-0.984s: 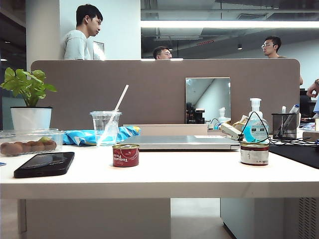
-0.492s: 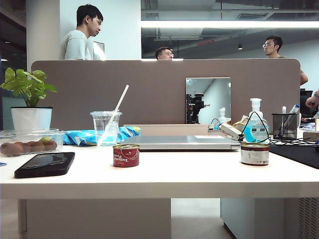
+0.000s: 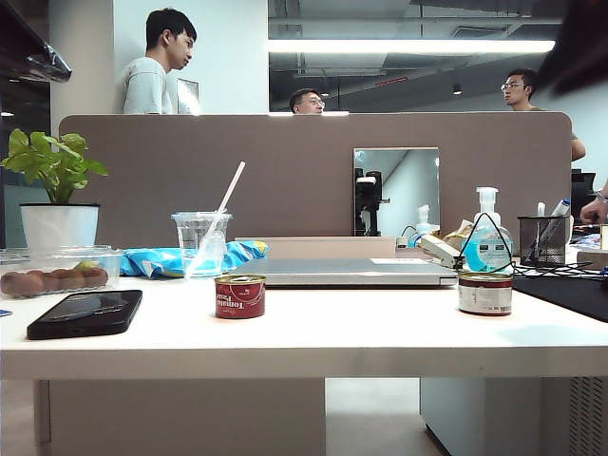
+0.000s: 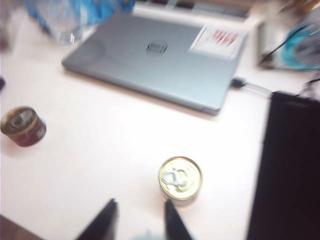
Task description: Stack a can of tomatoes on the right onto the can of tomatoes on the left.
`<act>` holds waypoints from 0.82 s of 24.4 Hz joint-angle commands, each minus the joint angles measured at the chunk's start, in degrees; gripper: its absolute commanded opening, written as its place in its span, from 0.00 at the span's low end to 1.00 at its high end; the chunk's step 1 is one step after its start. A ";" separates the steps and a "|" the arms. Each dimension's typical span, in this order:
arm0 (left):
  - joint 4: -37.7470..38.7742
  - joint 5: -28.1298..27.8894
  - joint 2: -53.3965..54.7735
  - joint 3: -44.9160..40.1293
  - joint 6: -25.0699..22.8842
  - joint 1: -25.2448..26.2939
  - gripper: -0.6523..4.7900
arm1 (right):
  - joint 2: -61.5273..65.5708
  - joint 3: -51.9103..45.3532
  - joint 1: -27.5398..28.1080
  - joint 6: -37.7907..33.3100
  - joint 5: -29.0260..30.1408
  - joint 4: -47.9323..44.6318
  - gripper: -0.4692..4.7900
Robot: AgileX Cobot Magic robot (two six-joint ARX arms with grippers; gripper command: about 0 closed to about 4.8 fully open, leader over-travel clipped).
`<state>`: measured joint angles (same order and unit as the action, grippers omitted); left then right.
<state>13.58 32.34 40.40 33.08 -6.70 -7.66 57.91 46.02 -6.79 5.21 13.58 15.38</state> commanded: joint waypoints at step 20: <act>6.10 0.04 -0.48 0.44 -0.33 0.02 0.11 | 33.55 1.01 -3.17 6.84 -4.50 -25.64 0.93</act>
<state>20.29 32.14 40.01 33.10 -6.74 -7.64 90.96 46.81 -9.87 11.90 9.04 -8.71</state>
